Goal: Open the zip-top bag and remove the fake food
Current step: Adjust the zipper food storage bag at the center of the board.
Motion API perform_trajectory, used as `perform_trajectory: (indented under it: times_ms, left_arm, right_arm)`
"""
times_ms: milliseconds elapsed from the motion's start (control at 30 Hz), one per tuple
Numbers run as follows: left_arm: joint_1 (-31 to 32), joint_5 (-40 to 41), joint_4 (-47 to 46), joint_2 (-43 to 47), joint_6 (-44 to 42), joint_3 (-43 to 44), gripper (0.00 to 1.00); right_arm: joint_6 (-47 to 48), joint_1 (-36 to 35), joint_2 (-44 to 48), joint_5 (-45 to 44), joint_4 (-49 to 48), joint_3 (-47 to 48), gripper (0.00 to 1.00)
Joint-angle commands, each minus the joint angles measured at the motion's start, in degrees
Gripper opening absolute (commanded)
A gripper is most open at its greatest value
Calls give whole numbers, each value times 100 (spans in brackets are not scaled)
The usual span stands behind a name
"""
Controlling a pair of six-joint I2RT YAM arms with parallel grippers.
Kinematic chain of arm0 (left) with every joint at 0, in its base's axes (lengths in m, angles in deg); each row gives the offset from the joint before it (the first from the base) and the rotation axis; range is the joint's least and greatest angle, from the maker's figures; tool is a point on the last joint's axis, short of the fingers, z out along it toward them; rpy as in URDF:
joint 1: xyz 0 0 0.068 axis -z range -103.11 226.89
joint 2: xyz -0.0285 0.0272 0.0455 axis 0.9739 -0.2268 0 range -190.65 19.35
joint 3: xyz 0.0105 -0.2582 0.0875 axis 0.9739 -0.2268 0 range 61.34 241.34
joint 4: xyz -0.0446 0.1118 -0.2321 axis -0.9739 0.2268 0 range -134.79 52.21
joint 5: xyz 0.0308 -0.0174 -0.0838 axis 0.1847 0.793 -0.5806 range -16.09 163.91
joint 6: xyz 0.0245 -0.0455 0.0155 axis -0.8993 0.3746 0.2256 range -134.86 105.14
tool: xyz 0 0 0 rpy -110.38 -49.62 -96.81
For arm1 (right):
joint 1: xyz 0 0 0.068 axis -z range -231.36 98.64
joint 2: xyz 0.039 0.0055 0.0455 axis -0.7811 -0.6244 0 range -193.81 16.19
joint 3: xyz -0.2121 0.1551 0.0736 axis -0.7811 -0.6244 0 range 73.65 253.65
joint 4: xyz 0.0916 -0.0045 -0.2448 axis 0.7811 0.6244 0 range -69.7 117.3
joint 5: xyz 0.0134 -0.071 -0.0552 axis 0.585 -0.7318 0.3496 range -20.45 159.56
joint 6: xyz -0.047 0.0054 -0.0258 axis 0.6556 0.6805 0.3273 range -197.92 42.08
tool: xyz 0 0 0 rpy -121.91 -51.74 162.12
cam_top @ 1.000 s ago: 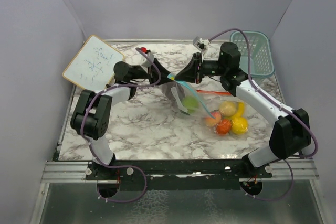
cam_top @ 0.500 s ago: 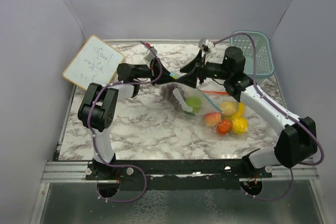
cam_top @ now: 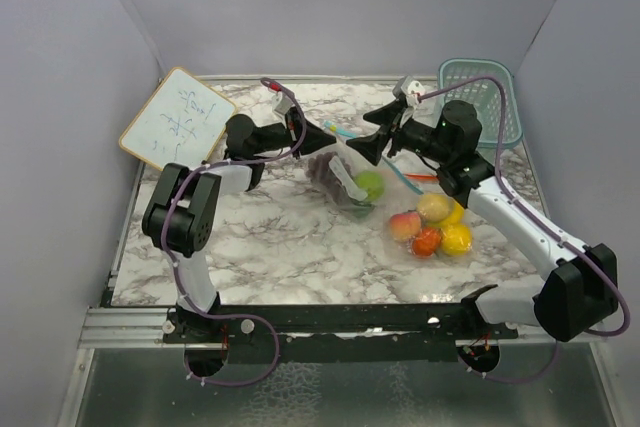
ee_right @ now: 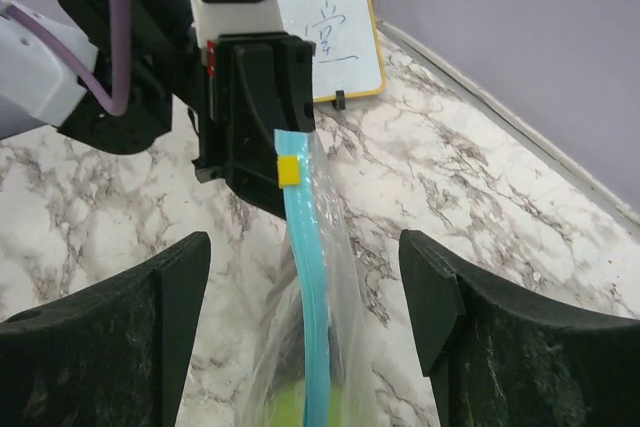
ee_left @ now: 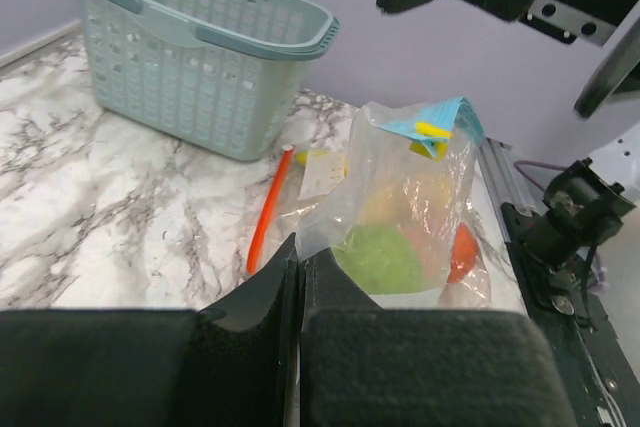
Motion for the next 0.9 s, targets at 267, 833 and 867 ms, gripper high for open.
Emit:
perform_trajectory:
  times_ms: [267,833,867]
  left_arm:
    - [277,1255,2628,1492,-1844,-261,0]
    - [806,1583,2497,2370,-1768,-1226,0]
    - [852,1610,2543,2380,-1816,-1217,0]
  right_arm:
    - [212,-70,-432,-129,-451,90,80]
    - [-535,-107,-326,-541,-873,-118,15]
    - [-581,-103,-263,-526,-920,-222,11]
